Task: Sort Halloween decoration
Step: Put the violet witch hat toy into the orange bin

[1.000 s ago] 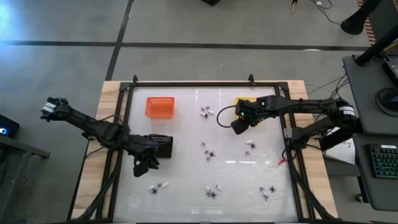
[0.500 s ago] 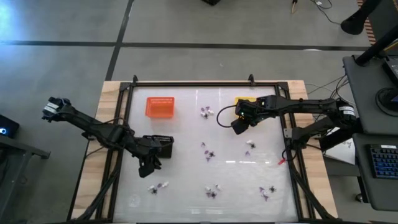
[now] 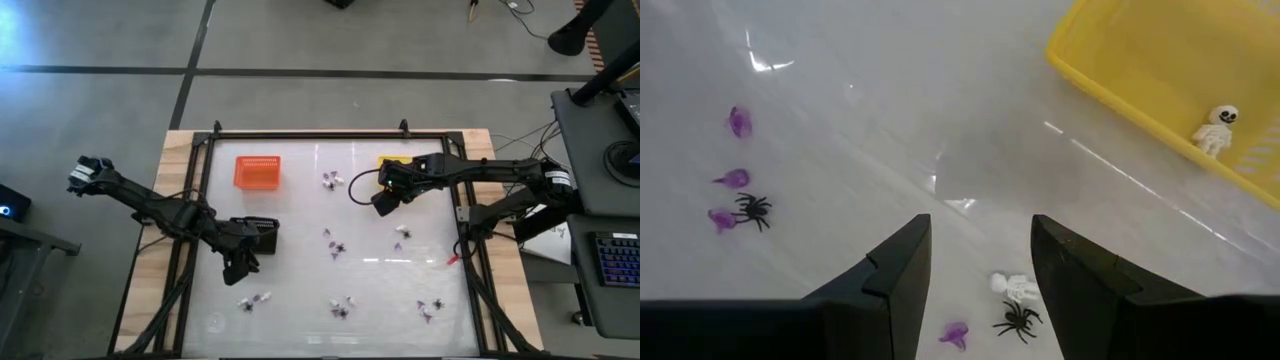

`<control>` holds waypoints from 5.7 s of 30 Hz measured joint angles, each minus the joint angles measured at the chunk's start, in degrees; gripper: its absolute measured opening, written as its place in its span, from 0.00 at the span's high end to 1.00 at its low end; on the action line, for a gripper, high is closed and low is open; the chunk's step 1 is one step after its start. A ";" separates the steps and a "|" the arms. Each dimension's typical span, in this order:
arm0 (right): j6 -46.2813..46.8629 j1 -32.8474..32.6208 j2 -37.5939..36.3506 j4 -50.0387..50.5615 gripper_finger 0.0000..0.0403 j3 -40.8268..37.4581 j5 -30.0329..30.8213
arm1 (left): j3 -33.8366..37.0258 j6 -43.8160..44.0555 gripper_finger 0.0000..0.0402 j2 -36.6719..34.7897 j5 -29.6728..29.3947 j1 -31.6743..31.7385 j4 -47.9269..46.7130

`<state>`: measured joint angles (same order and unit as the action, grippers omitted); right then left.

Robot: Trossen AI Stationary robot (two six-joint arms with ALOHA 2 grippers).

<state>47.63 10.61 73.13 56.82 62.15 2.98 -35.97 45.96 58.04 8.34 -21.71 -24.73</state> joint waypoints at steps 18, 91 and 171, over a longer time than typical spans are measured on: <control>2.83 0.00 0.01 -0.23 0.59 0.00 -0.02 | 0.00 -1.39 0.76 -0.02 0.18 -0.49 0.33; -0.52 0.02 0.08 -0.53 0.59 0.00 1.43 | 0.00 -3.53 0.68 3.85 -0.20 -1.20 2.34; -7.80 -2.68 0.06 1.59 0.59 0.00 -6.48 | -10.99 20.51 0.70 34.61 -1.58 -13.50 -3.72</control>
<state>39.83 7.94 73.19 58.41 62.15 -3.49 -46.96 66.48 92.65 6.76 -35.21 -28.45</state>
